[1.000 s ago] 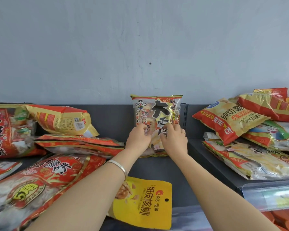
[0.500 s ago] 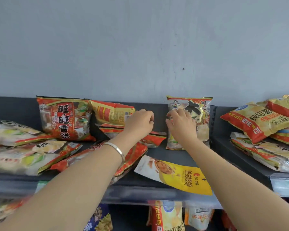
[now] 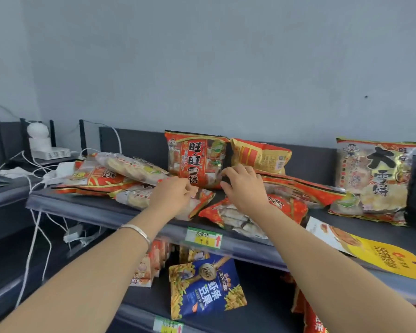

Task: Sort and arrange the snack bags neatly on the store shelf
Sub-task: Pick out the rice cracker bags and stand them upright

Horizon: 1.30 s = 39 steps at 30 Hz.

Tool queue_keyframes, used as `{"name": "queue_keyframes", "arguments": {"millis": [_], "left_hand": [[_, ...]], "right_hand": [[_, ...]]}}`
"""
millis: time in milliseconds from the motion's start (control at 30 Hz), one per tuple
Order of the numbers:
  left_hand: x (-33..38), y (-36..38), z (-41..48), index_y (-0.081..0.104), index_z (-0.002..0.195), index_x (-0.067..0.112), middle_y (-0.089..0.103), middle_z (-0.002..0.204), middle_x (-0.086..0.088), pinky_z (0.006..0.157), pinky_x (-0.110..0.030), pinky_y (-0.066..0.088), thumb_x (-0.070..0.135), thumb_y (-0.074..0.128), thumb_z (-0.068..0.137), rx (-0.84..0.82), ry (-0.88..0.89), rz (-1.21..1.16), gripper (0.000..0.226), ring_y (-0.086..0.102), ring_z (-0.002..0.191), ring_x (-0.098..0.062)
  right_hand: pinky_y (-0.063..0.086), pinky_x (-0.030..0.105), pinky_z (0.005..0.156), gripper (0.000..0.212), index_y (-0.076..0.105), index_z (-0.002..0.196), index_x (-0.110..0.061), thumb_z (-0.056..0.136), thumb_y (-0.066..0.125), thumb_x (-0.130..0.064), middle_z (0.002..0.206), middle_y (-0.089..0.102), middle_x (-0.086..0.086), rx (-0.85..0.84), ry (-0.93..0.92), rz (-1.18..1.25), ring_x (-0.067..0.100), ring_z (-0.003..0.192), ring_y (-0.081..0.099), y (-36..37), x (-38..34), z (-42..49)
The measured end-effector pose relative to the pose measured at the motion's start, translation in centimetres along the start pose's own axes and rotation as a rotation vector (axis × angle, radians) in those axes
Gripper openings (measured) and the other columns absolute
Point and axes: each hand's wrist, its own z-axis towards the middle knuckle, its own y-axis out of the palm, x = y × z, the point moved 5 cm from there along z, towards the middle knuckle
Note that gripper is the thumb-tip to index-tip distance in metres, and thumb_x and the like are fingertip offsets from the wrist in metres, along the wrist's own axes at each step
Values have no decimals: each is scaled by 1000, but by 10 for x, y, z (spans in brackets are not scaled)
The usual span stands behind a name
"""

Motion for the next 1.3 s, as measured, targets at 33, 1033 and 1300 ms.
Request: {"name": "queue_keyframes", "arguments": {"millis": [33, 1033, 1300], "left_hand": [[-15, -1, -1, 62, 107, 23, 64, 112, 2, 78, -37, 52, 28, 52, 92, 10, -19, 0, 19, 60, 99, -20], [-171, 73, 110, 19, 142, 22, 47, 131, -16, 95, -51, 47, 18, 81, 70, 434, -1074, -1384, 95, 52, 115, -37], [-167, 70, 104, 16, 146, 19, 37, 144, -14, 104, -49, 39, -4, 65, 80, 657, -911, -1356, 85, 44, 126, -35]], "right_hand": [[40, 45, 97, 34, 52, 129, -20, 99, 44, -33, 131, 53, 5, -17, -23, 5, 30, 123, 44, 6, -12, 5], [40, 36, 108, 58, 36, 147, -27, 94, 32, -2, 148, 44, 7, -501, -270, 330, 27, 132, 44, 183, -96, 151], [44, 37, 100, 39, 48, 138, -17, 101, 40, -21, 130, 55, 11, -392, -200, 485, 29, 120, 53, 178, -90, 158]]}}
